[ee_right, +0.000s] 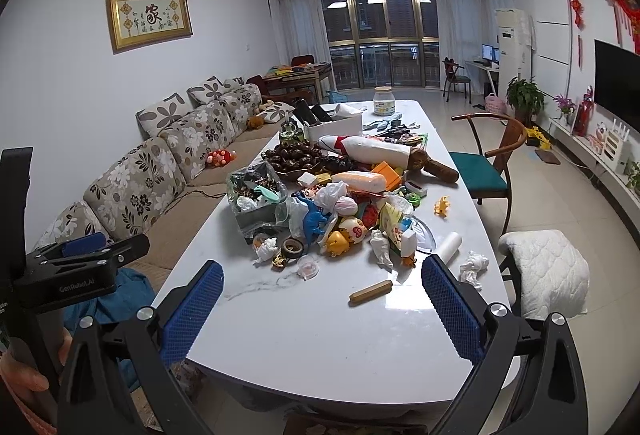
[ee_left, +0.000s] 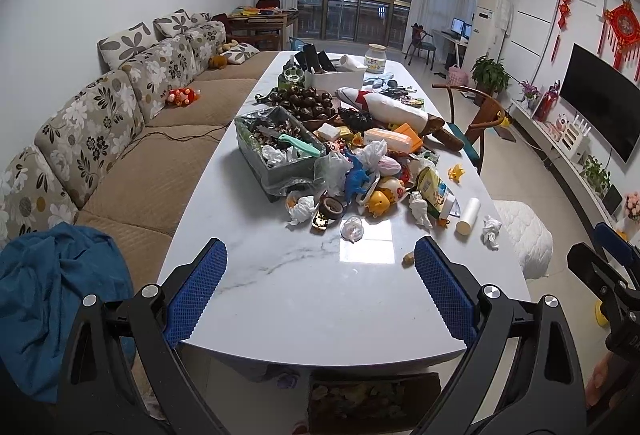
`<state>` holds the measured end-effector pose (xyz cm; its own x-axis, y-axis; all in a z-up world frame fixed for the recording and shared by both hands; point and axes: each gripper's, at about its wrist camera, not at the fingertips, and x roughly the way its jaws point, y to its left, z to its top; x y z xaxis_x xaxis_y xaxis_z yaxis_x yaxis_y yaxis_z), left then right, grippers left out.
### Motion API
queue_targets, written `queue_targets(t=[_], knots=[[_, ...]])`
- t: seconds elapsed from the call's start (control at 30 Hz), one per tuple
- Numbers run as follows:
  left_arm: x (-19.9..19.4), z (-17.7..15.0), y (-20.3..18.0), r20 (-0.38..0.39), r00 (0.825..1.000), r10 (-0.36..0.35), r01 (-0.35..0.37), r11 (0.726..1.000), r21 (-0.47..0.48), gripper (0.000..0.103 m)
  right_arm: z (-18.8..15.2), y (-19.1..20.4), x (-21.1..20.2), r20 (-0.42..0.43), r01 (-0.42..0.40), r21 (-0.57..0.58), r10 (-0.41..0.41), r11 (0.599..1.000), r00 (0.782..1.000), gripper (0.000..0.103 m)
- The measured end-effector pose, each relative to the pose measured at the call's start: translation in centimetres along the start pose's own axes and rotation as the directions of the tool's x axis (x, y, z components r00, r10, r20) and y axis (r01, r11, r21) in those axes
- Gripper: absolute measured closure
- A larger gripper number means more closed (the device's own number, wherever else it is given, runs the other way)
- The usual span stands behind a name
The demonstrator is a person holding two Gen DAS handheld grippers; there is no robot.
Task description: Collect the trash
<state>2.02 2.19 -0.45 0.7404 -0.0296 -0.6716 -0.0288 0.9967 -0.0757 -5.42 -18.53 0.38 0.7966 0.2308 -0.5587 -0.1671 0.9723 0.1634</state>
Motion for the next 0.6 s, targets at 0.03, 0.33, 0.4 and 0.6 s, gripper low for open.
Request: queue_targets(t=[0.03,0.33,0.4,0.6], knots=[[0.01,0.0,0.0,0.0,1.0,0.003,-0.003,1.0,0.0,0.011,0.01,0.0,0.02,0.001,0.0,-0.001,0.0,1.0,1.0,0.005],[-0.03,0.02,0.03,-0.004,1.0,0.007,-0.007,1.0,0.003,0.011,0.14,-0.1,0.0,0.003,-0.002,0.006,0.002,1.0,1.0,0.005],[0.17,0.19,0.05,-0.007,1.0,0.005,-0.005,1.0,0.009,0.011,0.26,-0.12,0.02,0.003,-0.004,0.007,0.004,1.0,1.0,0.005],[0.15,0.16,0.37,-0.004,1.0,0.004,-0.004,1.0,0.016,0.011,0.36,-0.02,0.06,0.001,-0.005,0.002,0.005,1.0,1.0,0.005]])
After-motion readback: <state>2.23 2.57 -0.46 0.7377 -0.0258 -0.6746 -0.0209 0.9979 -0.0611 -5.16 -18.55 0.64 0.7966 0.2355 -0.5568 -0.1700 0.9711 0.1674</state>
